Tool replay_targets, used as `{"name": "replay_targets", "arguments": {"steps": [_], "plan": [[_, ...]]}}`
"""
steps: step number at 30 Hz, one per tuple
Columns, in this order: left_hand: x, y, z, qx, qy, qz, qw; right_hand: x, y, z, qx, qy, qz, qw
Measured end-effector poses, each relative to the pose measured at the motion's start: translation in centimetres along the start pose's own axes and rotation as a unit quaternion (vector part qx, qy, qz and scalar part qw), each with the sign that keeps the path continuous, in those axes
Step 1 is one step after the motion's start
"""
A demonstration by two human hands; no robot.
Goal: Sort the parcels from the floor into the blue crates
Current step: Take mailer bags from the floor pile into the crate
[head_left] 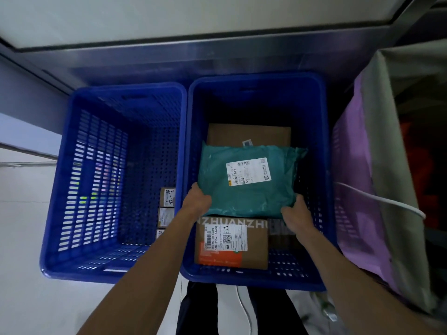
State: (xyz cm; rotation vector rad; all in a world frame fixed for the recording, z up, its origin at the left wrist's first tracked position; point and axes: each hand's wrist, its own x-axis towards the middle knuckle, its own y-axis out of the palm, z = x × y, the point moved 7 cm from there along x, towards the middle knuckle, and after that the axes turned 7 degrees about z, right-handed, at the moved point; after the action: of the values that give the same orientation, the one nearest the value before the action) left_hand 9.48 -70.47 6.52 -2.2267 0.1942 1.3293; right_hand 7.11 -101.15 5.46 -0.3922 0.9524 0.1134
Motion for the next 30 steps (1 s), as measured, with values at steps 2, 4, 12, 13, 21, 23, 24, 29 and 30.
{"name": "replay_targets", "arguments": {"steps": [2, 4, 12, 13, 21, 23, 24, 29, 30], "plan": [[0.5, 0.3, 0.3, 0.05, -0.013, 0.006, 0.999, 0.2, 0.4, 0.0, -0.044, 0.007, -0.012, 0.999], [1.1, 0.7, 0.6, 0.112, -0.035, 0.018, 0.993, 0.7, 0.8, -0.2, -0.112, 0.021, -0.016, 0.993], [2.0, 2.5, 2.0, 0.259, -0.027, -0.022, 0.965, 2.7, 2.1, -2.0, -0.235, 0.076, 0.0, 0.969], [2.0, 2.4, 2.0, 0.263, -0.023, -0.025, 0.964, 2.8, 2.1, -2.0, -0.236, 0.075, 0.004, 0.969], [-2.7, 4.0, 0.2, 0.32, -0.022, 0.021, 0.947, -0.1, 1.3, -0.2, -0.224, 0.085, 0.056, 0.969], [-4.1, 3.6, -0.7, 0.312, 0.017, 0.029, 0.949, -1.8, 1.1, 1.3, -0.227, 0.067, 0.063, 0.97], [-4.8, 3.3, -1.3, 0.309, 0.041, 0.03, 0.95, -2.8, 0.8, 2.2, -0.226, 0.057, 0.063, 0.97], [-7.8, 1.5, -2.5, 0.292, 0.066, 0.031, 0.954, -7.5, 0.0, 6.1, -0.242, 0.011, 0.078, 0.967], [-9.2, 0.9, -3.1, 0.287, 0.069, 0.023, 0.955, -8.4, 0.2, 6.9, -0.251, -0.002, 0.081, 0.965]]}}
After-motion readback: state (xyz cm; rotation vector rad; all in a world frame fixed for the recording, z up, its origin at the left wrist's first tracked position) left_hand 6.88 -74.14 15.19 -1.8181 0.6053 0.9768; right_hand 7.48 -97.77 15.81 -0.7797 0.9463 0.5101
